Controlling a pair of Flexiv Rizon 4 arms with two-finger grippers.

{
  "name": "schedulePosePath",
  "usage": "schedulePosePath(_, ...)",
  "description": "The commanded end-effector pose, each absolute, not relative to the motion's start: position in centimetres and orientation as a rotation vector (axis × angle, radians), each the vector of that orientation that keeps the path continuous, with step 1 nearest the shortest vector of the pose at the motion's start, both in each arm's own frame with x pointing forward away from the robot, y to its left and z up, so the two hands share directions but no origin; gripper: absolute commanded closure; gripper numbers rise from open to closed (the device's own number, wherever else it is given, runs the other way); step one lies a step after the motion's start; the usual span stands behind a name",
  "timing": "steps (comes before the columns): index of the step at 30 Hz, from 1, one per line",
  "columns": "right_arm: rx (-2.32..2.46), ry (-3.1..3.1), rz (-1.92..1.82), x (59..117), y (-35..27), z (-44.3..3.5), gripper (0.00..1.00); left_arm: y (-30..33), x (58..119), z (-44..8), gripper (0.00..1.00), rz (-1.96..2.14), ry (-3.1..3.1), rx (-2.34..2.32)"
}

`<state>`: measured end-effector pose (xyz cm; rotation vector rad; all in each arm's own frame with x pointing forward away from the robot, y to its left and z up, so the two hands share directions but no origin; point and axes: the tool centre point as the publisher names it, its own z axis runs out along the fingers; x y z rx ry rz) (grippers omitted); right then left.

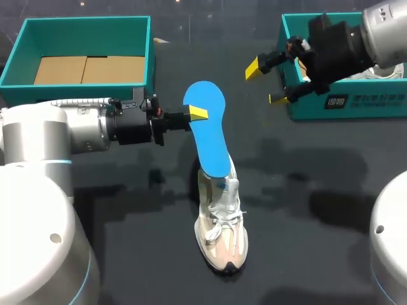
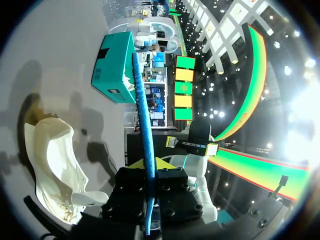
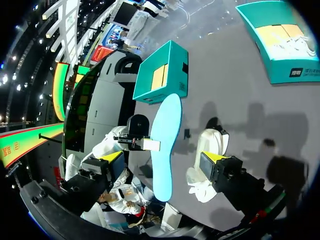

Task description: Take the shoe out of the shoebox, open the shoe tongue, remove and reinsert the insole, then place the shoe into the shoebox

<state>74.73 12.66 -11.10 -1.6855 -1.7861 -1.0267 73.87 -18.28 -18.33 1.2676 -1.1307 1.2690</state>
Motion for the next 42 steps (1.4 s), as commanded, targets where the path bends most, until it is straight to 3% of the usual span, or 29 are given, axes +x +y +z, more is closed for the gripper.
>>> schedulePosePath(1, -2.069, -2.099, -0.656, 74.5, 13.5, -10.0, 0.00, -18.3, 73.8, -18.3, 1.00, 1.266, -1.133, 1.269)
schedulePosePath(22, -2.359, -2.481, -0.181, 73.7, 19.8, -7.3, 0.00, -18.3, 73.8, -18.3, 1.00, 1.266, -1.133, 1.269)
schedulePosePath(42, -2.410, -2.568, -0.084, 73.2, 22.6, -7.5, 0.00, -18.3, 73.8, -18.3, 1.00, 1.266, -1.133, 1.269)
